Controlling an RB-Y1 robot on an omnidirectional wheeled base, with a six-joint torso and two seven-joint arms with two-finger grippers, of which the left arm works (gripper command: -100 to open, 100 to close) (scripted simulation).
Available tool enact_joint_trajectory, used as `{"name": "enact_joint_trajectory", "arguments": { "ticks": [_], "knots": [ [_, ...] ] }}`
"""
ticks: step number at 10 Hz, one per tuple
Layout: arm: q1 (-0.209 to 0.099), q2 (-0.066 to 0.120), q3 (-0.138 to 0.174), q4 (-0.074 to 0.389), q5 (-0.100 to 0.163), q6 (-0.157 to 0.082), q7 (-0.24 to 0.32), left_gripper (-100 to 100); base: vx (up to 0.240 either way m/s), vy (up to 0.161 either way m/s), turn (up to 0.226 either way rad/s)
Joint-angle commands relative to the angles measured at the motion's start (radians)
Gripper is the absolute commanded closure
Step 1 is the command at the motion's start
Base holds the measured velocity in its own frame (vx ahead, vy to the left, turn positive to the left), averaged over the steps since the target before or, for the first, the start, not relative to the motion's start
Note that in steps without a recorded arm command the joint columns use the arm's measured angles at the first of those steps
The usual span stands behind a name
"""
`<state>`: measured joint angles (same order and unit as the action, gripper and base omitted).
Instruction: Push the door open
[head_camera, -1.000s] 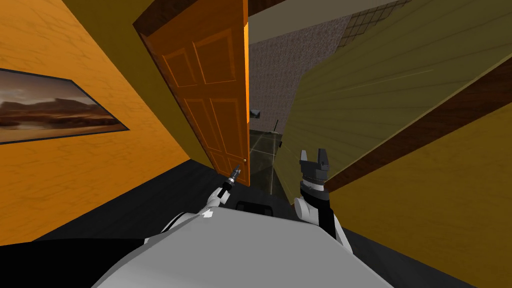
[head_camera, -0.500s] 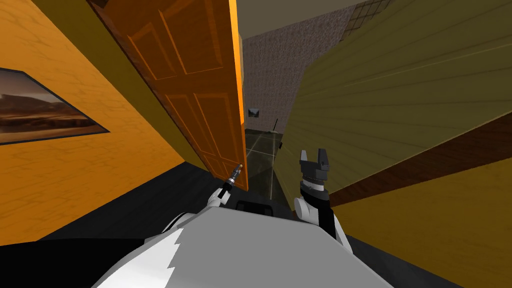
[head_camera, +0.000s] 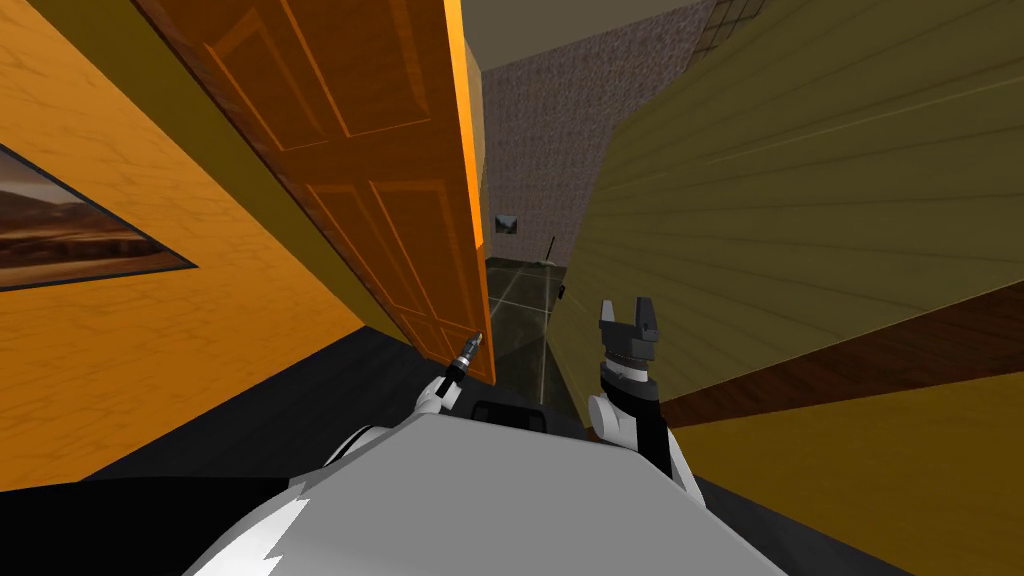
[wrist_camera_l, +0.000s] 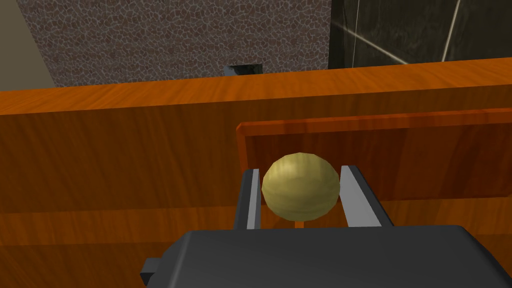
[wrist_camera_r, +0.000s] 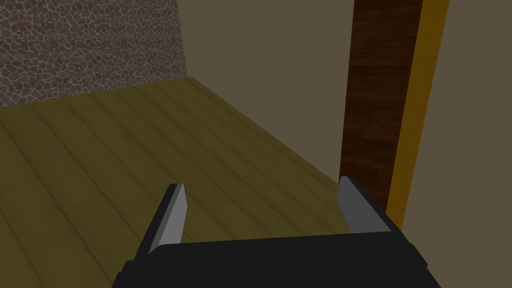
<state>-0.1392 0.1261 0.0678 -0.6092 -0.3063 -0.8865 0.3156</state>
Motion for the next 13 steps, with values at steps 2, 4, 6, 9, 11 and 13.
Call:
{"name": "enact_joint_trajectory", "arguments": {
  "ticks": [2, 4, 6, 9, 11, 13],
  "knots": [
    [0.001, 0.0, 0.0, 0.0, 0.0, -0.001, 0.0, 100, -0.012, 0.004, -0.002],
    [0.001, 0.0, 0.0, 0.0, 0.0, -0.001, 0.0, 100, -0.003, 0.0, 0.002],
    [-0.002, -0.002, 0.014, 0.003, 0.011, 0.006, -0.02, 100, 0.118, -0.024, 0.051],
    [-0.008, -0.005, 0.034, 0.004, 0.026, 0.013, -0.047, 100, 0.158, -0.049, 0.036],
    [-0.012, -0.009, 0.051, 0.005, 0.038, 0.018, -0.069, 100, 0.186, -0.051, 0.054],
    [-0.017, -0.015, 0.07, 0.007, 0.052, 0.024, -0.094, 100, 0.193, -0.037, 0.055]
  ]
}}
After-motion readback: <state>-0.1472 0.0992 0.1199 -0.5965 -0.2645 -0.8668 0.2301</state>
